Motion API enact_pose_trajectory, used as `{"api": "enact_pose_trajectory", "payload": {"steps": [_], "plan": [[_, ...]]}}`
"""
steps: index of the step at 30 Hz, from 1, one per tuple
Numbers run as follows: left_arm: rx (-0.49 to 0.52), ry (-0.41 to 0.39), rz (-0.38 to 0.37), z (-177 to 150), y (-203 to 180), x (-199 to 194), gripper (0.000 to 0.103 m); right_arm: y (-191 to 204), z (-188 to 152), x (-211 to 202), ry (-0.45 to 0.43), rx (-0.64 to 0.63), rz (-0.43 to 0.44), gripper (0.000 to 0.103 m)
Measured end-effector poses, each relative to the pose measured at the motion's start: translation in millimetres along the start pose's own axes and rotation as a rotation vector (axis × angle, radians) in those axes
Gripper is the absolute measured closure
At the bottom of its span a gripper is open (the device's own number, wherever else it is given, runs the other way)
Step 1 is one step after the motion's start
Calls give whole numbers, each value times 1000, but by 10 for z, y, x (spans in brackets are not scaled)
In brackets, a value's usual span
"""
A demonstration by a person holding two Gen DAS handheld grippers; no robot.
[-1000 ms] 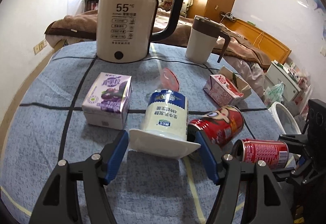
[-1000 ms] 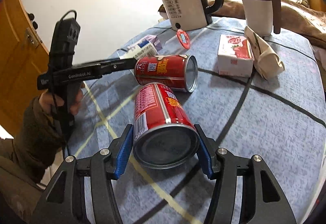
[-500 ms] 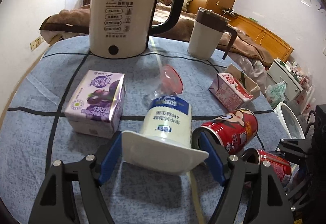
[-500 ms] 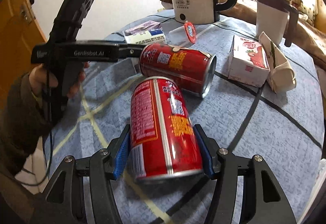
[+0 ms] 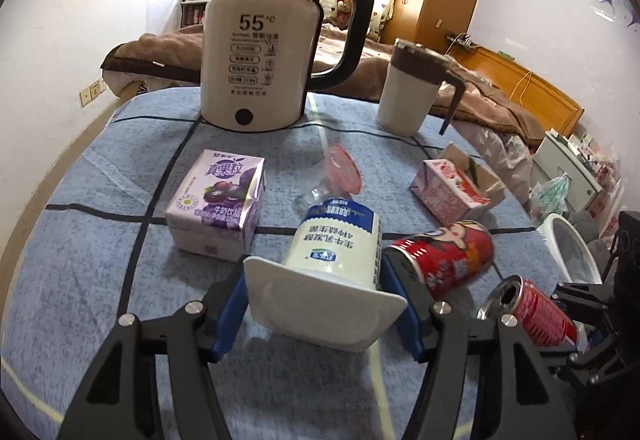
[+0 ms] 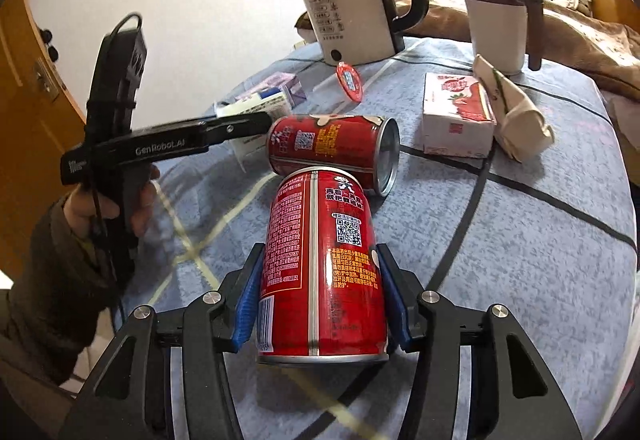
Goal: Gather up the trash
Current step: 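Carry the can and yogurt cup over the white bin and open both tools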
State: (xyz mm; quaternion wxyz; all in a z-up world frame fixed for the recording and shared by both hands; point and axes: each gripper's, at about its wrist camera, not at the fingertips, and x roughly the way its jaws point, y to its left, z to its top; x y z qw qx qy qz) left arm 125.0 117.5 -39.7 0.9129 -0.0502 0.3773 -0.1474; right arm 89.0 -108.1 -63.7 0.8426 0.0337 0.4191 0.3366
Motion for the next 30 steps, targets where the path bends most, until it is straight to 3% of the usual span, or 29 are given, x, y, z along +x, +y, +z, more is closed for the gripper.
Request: {"api": "enact_pose_trajectory", "payload": {"steps": [14,30], "plan": [[68,-73,-29,-48,-610,-543,37,-220,-216,-627,-124,129,-62,49],[197,-67,-182,-28,-1829,-447,37,-725,-673,-1678,-257,257,-228,49]]}}
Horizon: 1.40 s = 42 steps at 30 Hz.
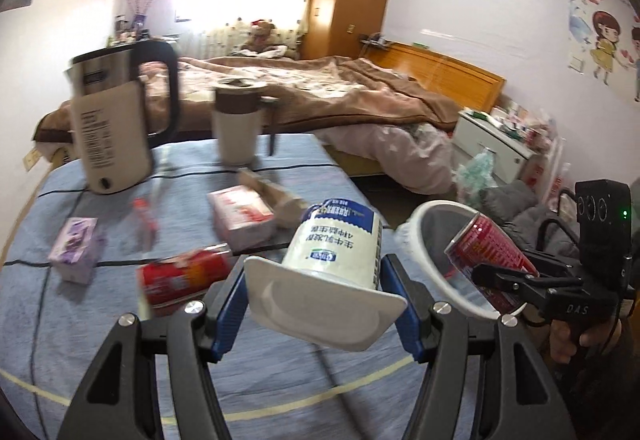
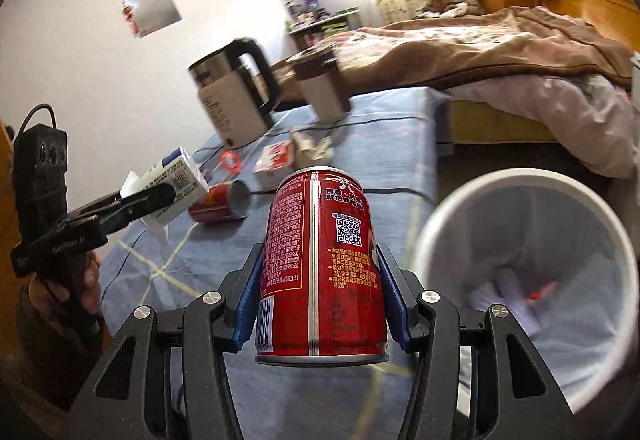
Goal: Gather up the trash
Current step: 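Carry the can and yogurt cup over the white bin and open both tools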
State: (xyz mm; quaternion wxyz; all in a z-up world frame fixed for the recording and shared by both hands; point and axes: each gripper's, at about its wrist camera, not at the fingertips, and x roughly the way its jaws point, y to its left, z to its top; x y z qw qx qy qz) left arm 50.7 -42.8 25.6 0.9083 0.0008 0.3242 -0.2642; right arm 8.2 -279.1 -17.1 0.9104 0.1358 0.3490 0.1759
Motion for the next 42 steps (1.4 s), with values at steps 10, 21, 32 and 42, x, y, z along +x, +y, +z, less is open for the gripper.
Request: {"api": "enact_pose_trajectory", "payload": {"steps": [10,21,32,42], "plan": [[61,23,-121,135,-724,384,37,-469,-31,-427,-51,55,-148,49],[98,108,-209,148,-1331,905,37,-1080,-147,-530,-14,109,-369,49],[111,181,-229,109,-1628,1260,36,-1482,-245,-367,66,167,-462,49],[126,184,-221,107,-1673,1284,33,-1506,-254,-401,48,165,-526,40]]}}
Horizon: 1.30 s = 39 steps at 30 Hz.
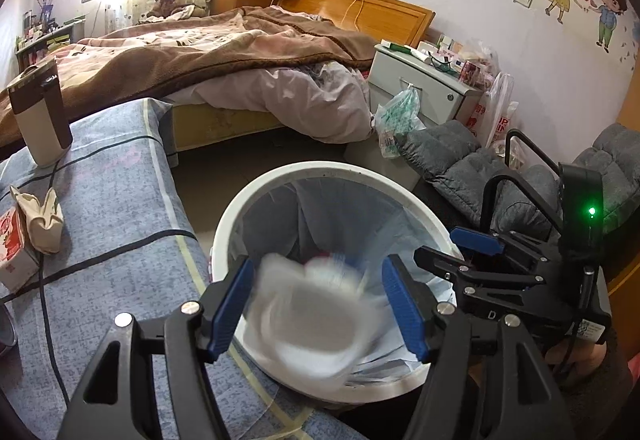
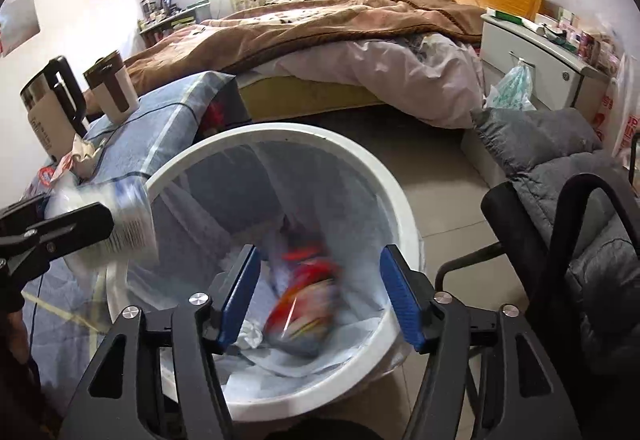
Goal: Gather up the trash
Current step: 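Carry the can and yogurt cup over the white bin and open both tools, then move both open tools back over the table toward the remaining can and juice box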
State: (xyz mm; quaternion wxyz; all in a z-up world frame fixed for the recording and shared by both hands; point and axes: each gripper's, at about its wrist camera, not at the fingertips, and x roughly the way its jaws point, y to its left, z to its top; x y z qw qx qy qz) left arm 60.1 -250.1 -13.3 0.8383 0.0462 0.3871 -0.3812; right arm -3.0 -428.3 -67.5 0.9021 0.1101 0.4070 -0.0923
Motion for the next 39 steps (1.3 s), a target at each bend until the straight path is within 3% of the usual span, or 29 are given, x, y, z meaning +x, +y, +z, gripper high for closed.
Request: {"api": "enact_pose_trajectory", "payload": {"steps": [2,16,39], "plan": [[-4,-7,3,9,8,-17,29,1,5,-17,-2,4,3,40],[-54,-81,42,-121,305,-522,29,305,39,-284,-64,-10,55,40],[-224,-214,279,-647,1471,-1663,29,1659,50,-350,-107,-223,316,40]]}}
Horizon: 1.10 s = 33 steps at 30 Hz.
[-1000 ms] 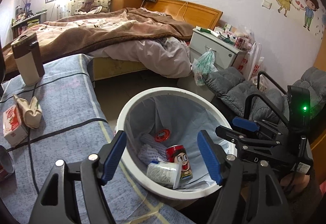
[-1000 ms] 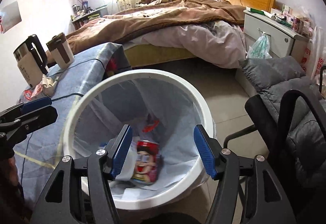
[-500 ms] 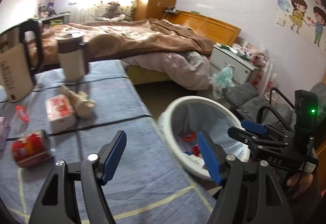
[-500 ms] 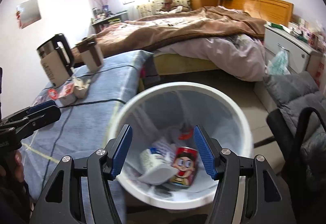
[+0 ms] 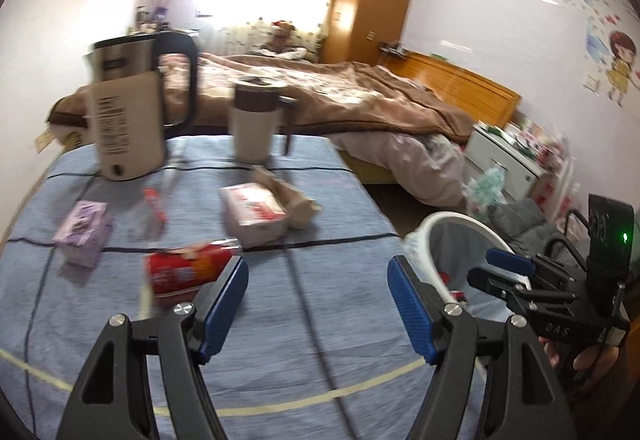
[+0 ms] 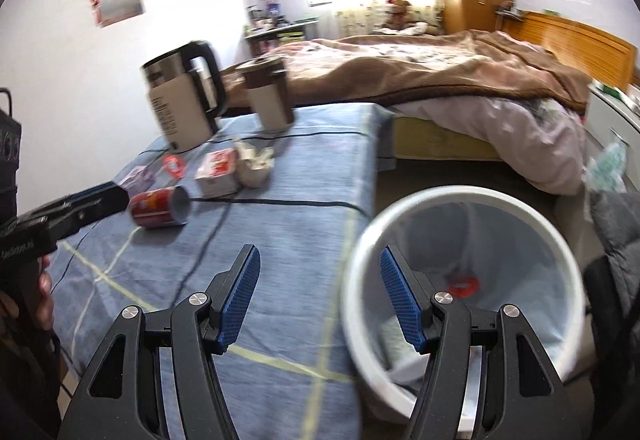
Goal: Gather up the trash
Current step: 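Move both open tools back over the table toward the remaining can and juice box, then grasp the cartoon-printed red can with the right tool while the left tool approaches the purple juice box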
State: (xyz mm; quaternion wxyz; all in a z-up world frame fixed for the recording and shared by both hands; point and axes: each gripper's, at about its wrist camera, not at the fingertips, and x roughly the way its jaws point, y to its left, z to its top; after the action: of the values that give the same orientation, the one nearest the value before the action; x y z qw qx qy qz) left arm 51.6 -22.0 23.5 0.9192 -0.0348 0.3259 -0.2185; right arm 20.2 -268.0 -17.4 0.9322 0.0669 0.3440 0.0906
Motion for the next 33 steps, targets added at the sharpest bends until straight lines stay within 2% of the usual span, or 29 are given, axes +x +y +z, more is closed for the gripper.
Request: {"api": "enact_pose_trajectory", "payload": {"steps": [12,20,25,30,33], "plan": [[-102,-24,155,-104,908,-296,29,768,181,447,34,-130,176,40],[-151,-14,206,-110,1366,-339,29,1279,332,746,44,-262,281,40],[-157,11,232,-89,1574,-236,29,1538,426,988,60,-344,301,40],[-169,23,216,-28,1771,-101,29,1704,488,1214,61,-391,322,40],[-158,41,254,10,1856,2,29,1750,543,1362,74,-391,330,40]]}}
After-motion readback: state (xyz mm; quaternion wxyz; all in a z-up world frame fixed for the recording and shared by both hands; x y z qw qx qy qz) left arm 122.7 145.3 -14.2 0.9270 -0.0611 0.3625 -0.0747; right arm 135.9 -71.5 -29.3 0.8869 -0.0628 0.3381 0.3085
